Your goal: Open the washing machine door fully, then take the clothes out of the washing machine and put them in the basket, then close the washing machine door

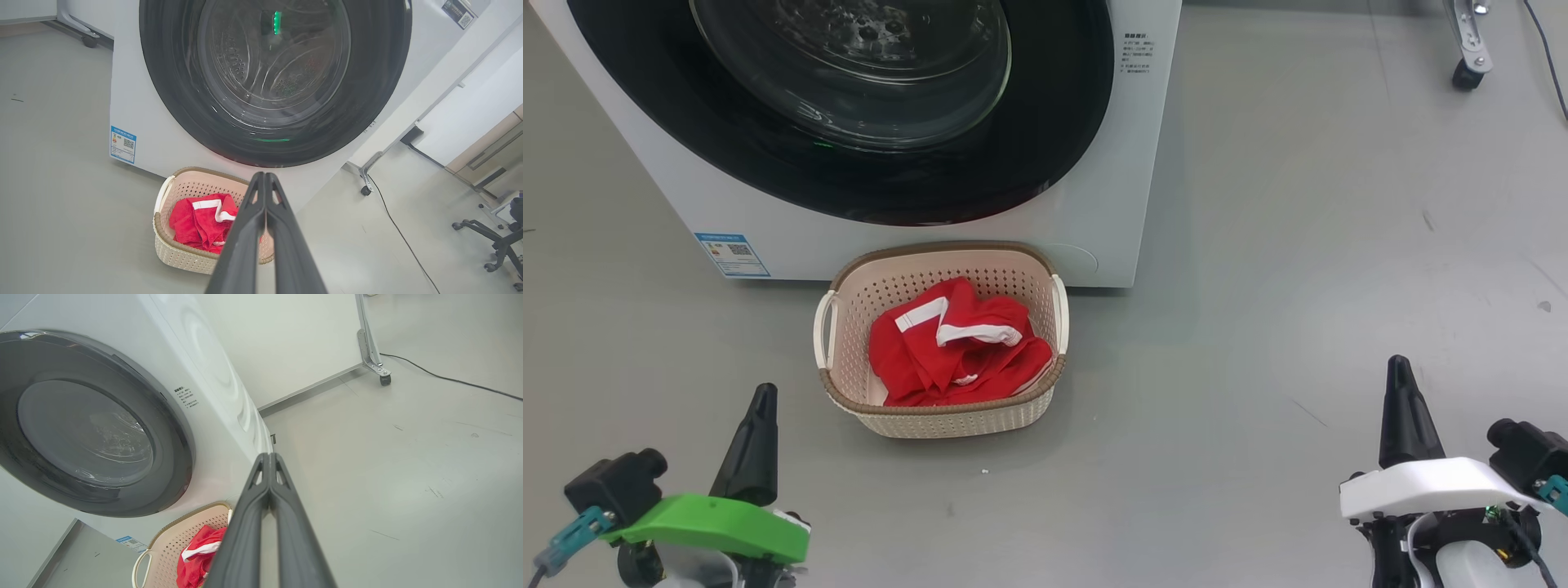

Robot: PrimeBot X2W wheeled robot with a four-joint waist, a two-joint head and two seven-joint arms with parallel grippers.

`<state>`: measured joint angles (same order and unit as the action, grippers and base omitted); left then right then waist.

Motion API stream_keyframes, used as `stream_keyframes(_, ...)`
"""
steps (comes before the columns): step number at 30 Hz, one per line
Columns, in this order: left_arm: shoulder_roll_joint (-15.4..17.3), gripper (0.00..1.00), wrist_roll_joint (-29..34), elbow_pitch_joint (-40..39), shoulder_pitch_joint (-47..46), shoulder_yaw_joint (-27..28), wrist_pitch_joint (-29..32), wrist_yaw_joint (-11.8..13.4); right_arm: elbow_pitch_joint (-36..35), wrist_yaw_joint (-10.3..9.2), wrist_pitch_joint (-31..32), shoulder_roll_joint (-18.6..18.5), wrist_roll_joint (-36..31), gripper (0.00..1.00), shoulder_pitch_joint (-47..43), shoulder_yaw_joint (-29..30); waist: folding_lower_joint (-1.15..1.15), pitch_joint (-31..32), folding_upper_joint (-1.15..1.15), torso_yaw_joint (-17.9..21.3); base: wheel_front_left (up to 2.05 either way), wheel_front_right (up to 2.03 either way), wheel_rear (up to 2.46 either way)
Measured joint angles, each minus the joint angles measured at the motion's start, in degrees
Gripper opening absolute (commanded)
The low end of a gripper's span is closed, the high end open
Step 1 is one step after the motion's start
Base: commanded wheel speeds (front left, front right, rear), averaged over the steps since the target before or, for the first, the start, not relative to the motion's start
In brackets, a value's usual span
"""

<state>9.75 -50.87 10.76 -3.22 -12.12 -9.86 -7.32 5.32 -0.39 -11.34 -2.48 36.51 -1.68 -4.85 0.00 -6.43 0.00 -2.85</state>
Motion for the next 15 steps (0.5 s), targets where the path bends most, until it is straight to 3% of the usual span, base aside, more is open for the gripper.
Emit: stream_keyframes(15,-1.00,0.00,-9.26,0.71,0.00,2.67,2.77,0.01,1.19,0.93,2.72,-1.16,13.02,0.00,0.33,1.21,0.00,1.29,0.00,0.58,0.00,0.00,0.00)
